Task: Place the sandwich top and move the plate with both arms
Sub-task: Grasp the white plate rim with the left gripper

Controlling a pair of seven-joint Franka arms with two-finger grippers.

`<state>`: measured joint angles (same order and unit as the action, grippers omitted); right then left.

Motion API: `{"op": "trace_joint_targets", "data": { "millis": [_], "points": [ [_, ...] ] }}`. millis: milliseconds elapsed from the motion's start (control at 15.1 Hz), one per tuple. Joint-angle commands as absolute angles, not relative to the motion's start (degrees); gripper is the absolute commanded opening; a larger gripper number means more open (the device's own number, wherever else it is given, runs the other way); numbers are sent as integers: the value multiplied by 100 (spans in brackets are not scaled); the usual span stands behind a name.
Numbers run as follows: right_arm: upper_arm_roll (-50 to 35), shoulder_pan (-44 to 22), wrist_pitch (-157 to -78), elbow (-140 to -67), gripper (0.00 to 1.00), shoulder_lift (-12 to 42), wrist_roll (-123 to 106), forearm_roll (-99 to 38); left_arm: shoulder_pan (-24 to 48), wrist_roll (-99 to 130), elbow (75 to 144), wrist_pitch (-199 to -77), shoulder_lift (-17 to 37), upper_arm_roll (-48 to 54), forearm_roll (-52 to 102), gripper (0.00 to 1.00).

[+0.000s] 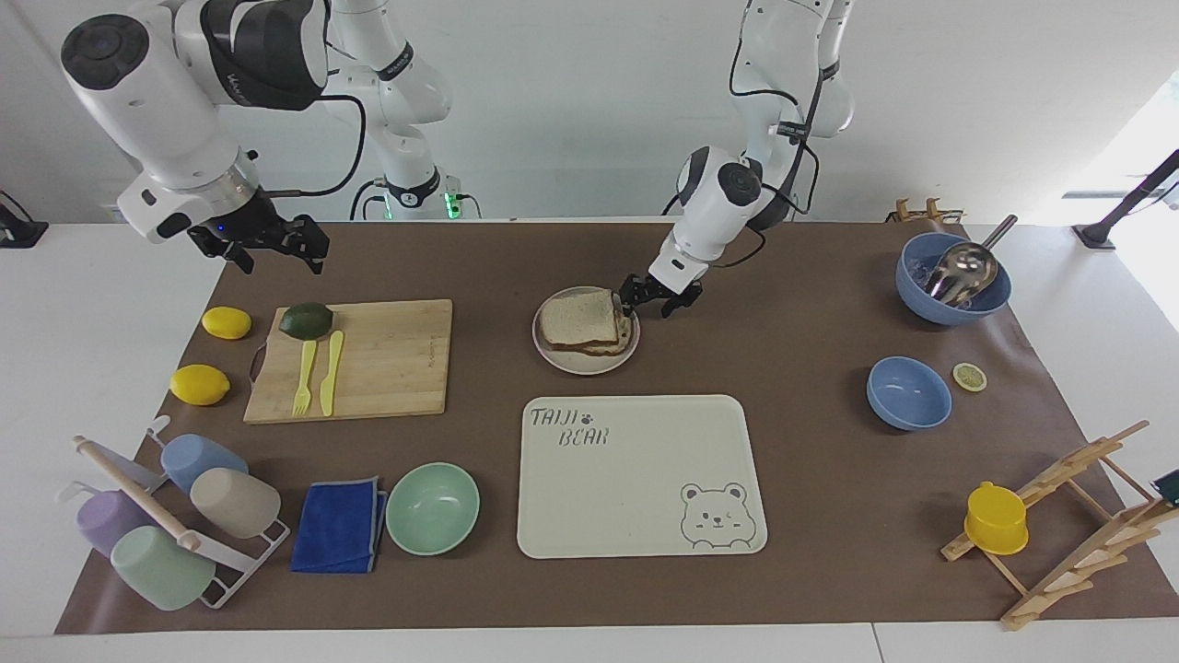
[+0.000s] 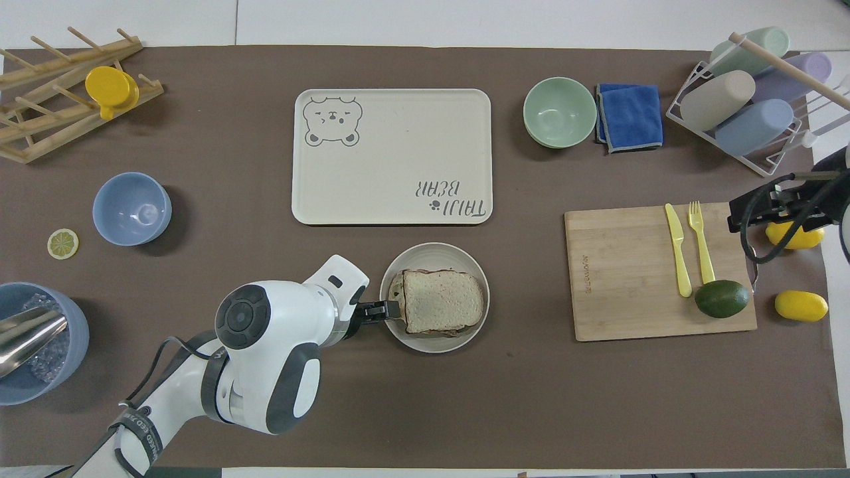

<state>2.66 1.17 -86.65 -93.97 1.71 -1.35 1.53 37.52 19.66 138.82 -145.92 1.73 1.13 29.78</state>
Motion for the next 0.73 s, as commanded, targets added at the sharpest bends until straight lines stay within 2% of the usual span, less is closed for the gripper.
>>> {"op": "trace_joint_targets", "data": {
  "millis": [0,332,663],
  "points": [
    [386,132,-8684,-9519,100,53,-281,158,3876,1986,13887,-14704,176,26,3155,69],
    [501,114,-8666,-9492,100,70,-774,150,3990,1986,13878,-14765,202,26,3331,57],
    [466,123,-8754,-9413,100,53,-395,132,4043,1978,13869,-14774,211,26,3384,27]
  ]
}}
